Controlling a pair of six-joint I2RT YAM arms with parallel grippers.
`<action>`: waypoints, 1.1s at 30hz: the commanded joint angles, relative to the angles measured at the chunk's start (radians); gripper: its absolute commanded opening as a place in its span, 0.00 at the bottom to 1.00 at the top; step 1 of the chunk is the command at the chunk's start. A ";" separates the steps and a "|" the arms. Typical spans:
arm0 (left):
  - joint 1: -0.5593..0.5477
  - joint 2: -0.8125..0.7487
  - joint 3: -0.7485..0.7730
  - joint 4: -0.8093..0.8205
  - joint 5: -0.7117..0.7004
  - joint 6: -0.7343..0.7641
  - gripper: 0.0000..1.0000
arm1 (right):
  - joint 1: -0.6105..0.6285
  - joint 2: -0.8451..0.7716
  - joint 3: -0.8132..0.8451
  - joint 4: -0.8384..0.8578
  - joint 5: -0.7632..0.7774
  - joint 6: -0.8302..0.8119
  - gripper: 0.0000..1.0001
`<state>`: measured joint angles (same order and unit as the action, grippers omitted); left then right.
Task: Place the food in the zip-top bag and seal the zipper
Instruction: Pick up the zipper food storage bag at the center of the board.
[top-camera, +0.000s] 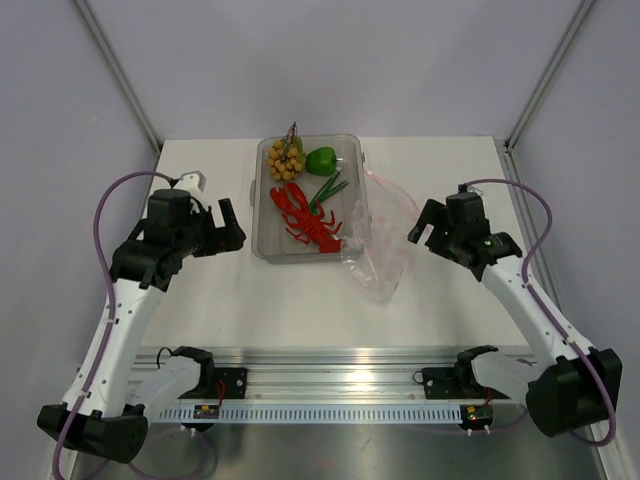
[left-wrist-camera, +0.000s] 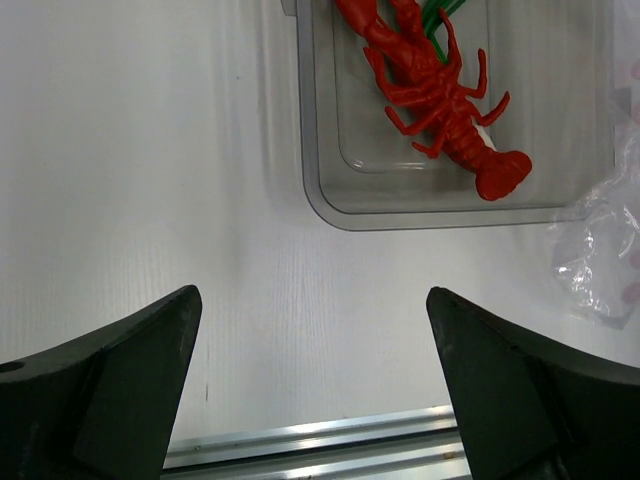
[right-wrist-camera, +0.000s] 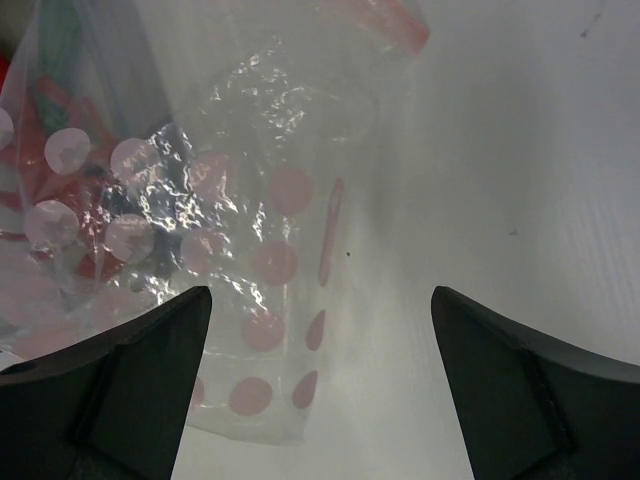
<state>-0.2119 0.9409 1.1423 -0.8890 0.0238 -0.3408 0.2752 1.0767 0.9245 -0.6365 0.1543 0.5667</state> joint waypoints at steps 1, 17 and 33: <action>-0.010 0.033 0.031 0.002 0.089 0.028 0.99 | -0.056 0.095 -0.021 0.238 -0.244 0.031 0.99; -0.044 0.021 0.031 -0.027 0.143 0.042 0.99 | -0.234 0.442 0.235 0.371 -0.484 -0.180 1.00; -0.072 0.032 0.037 -0.044 0.188 0.048 0.99 | -0.317 0.865 0.421 0.607 -0.835 -0.159 1.00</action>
<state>-0.2779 0.9768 1.1439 -0.9474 0.1711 -0.3103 -0.0360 1.9160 1.2854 -0.1394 -0.5957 0.3752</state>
